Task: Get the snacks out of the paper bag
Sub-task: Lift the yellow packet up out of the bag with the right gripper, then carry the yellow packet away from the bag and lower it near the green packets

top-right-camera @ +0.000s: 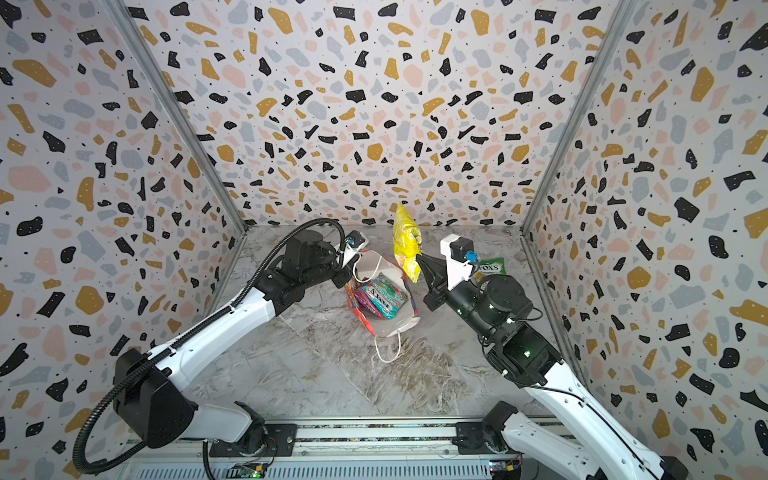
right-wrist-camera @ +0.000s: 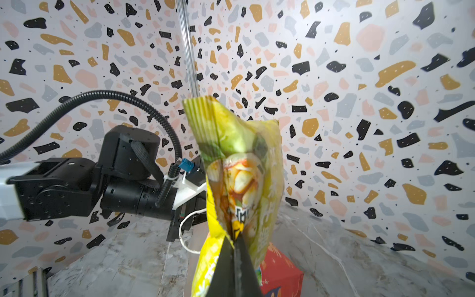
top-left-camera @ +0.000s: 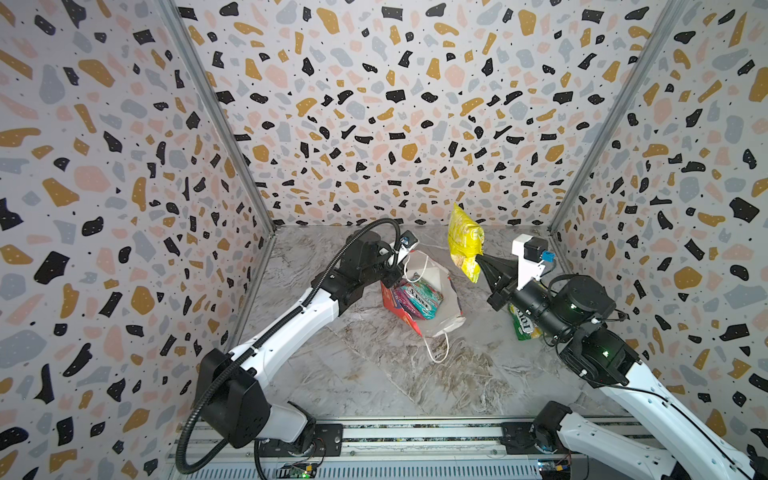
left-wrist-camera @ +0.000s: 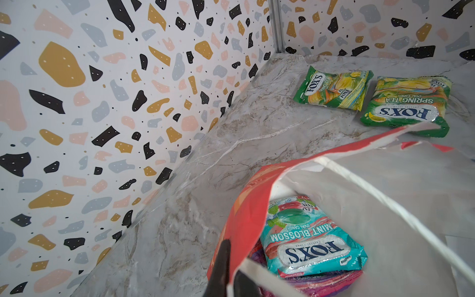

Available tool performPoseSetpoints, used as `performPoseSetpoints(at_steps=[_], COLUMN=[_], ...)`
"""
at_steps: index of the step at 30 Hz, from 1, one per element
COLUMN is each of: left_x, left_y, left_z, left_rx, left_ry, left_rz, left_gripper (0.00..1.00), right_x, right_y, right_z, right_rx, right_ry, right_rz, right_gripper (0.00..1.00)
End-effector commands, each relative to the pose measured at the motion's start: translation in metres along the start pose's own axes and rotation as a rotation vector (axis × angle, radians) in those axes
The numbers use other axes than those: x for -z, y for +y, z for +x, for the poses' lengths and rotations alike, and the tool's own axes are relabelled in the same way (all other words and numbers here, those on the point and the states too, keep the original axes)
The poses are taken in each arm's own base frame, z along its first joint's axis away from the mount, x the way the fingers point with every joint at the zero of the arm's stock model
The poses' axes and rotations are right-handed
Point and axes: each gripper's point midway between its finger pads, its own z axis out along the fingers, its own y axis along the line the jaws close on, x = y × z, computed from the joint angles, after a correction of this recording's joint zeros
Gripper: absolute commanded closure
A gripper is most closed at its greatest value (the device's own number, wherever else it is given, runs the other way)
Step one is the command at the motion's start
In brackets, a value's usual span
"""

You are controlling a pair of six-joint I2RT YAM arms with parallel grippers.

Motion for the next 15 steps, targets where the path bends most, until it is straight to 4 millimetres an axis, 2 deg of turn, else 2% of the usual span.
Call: performPoseSetpoints(at_steps=[1, 5, 11, 15], left_x=[0.019, 0.025, 0.029, 0.032], left_y=[0.023, 0.028, 0.032, 0.030], left_z=[-0.031, -0.030, -0.022, -0.022], left_rx=[-0.023, -0.037, -0.090, -0.101], left_ry=[-0.095, -0.097, -0.082, -0.093], left_rz=[-0.097, -0.138, -0.180, -0.173], left_gripper=[1.00, 1.00, 1.00, 1.00], right_x=[-0.009, -0.020, -0.056, -0.077], right_y=[-0.019, -0.066, -0.096, -0.131], right_z=[-0.002, 0.017, 0.073, 0.109], right_rx=[0.030, -0.002, 0.011, -0.093], right_ry=[0.006, 0.087, 0.252, 0.413], right_rz=[0.108, 0.337, 0.419, 0.498], right_gripper=[1.00, 1.00, 1.00, 1.00])
